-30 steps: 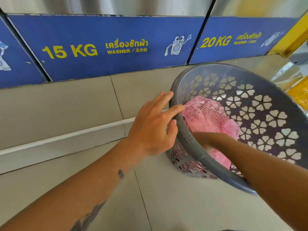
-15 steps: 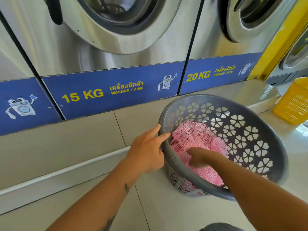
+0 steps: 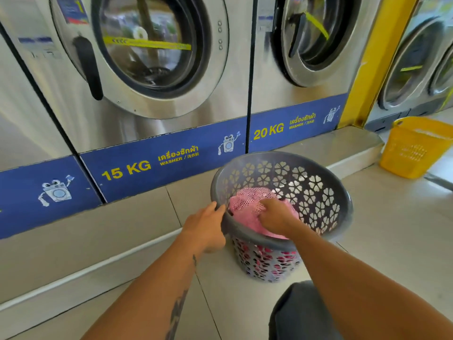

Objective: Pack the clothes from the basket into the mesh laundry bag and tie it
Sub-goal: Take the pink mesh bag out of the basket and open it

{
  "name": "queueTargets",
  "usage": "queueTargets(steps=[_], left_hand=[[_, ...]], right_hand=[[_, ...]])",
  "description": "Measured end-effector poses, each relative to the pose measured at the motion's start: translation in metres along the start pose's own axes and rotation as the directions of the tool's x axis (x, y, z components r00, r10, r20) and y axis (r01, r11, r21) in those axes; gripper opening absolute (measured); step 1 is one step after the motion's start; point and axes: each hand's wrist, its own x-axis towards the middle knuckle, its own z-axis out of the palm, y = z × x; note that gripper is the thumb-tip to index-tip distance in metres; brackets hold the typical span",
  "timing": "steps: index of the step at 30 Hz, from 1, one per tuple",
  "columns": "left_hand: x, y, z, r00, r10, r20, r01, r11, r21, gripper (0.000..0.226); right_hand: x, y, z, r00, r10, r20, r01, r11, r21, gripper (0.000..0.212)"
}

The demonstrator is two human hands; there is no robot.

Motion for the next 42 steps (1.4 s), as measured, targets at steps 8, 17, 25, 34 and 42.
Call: queueTargets(steps=[8,17,25,34,42], left_hand=[[-0.022,0.008,0.005,0.999,0.051,-0.004,-0.051,0.998,-0.031,0.074],[0.027,-0.043,0.014,0.931,0.250,-0.267,-0.293,0.946,-0.135,0.048],[0.053,-0.049,-0.002,0.941,0.142,-0.308,-0.242,0.916,-0.320,0.034],[0.048,-0.025,-0.007,0.950,0.052,-0.308,-0.238,0.761,-0.604,0.031],[0.055,-0.041,-0.029,0.830,-0.161,-0.534,-0.169,0.840,-0.516,0.015]], right_hand=[[-0.012,-0.010,0.001,0.994,0.105,-0.009,-0.096,0.933,0.348,0.030],[0.058,-0.054,-0.002,0.999,0.051,-0.011,-0.041,0.903,0.427,0.013],[0.059,-0.041,-0.012,0.989,0.136,0.053,-0.125,0.605,0.787,0.007],[0.031,-0.049,-0.035,0.997,-0.025,0.068,-0.056,0.333,0.941,0.024],[0.021,-0.053,-0.029,0.987,-0.095,0.129,0.008,0.835,0.550,0.062]])
